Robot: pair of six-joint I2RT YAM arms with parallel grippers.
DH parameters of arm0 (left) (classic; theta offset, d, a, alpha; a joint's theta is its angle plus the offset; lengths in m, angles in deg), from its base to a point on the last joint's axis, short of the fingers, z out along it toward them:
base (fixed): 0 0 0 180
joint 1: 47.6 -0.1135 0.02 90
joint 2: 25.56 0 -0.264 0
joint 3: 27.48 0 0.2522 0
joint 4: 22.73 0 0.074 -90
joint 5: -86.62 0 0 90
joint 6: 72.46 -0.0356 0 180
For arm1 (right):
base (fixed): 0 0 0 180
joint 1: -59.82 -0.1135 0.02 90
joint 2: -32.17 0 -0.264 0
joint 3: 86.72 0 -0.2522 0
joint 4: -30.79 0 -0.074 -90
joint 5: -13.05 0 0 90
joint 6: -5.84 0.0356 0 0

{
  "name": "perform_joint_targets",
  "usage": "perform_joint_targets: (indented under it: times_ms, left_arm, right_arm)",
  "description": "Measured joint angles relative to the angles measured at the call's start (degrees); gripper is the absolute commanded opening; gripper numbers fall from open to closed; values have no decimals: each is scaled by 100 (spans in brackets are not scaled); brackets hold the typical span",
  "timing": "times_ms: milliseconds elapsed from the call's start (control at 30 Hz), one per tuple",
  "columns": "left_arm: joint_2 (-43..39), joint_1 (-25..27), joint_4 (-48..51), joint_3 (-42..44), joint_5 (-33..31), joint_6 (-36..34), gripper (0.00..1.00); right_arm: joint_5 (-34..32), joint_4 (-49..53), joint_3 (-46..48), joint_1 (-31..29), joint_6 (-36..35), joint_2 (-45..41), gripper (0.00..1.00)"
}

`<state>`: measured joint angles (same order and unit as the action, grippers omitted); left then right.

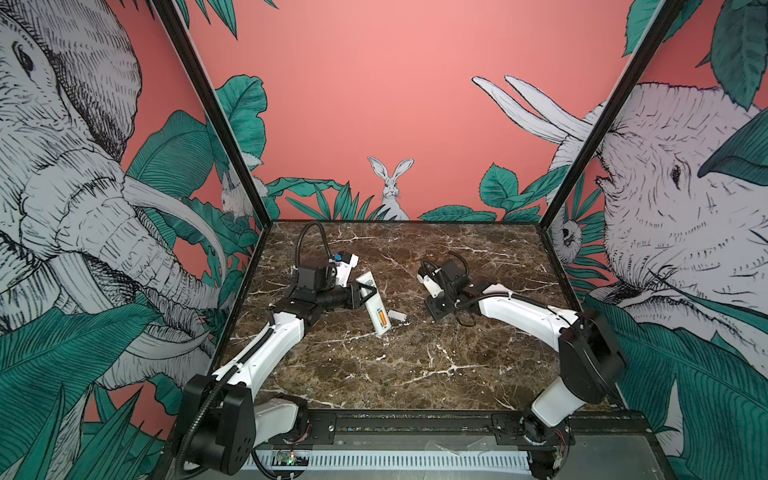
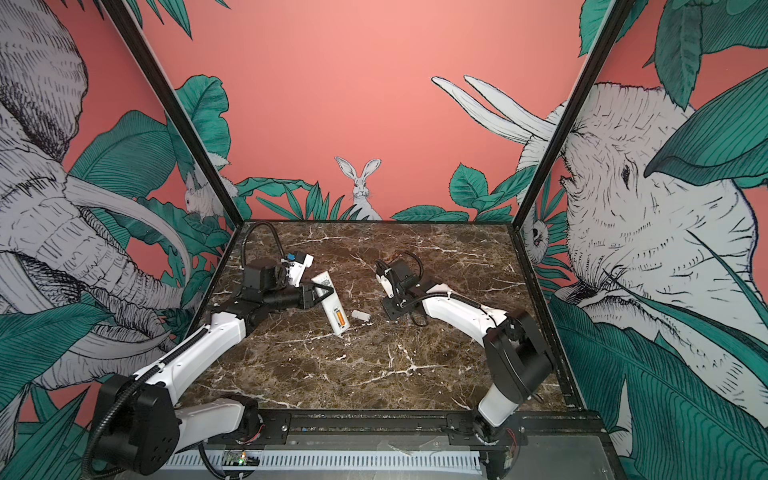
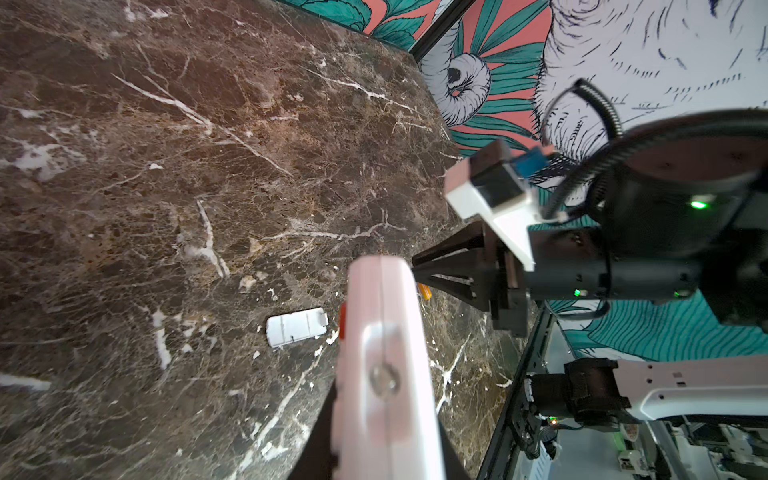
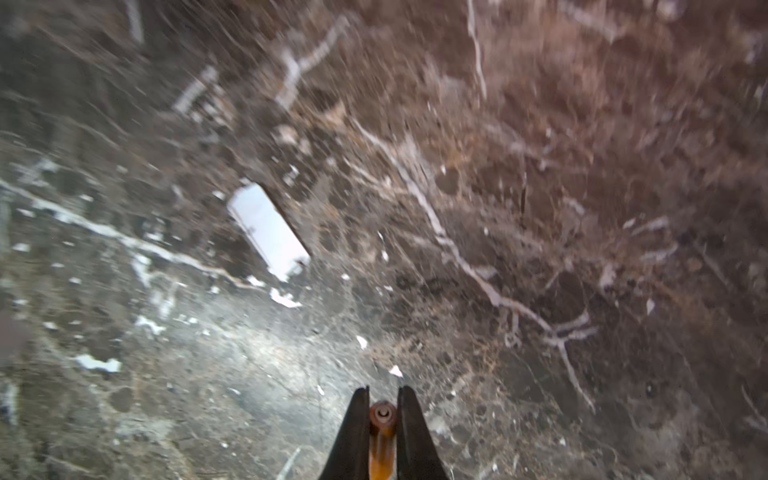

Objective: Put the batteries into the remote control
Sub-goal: 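Carry the battery with the right gripper toward the remote's open compartment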

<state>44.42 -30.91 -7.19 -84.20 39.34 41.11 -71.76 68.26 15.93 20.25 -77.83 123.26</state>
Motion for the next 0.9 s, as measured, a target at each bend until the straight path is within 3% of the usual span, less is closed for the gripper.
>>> perform_joint_targets:
  times_ms: [400, 900]
  left_arm:
    - [688, 162, -1128, 26, 584, 901, 0]
    - [835, 162, -2146, 4, 1687, 1991, 0]
  right_arm:
    - [839, -1969, 1058, -767, -142, -1504, 13]
    - [964, -4162, 1722, -1043, -192, -1598, 13]
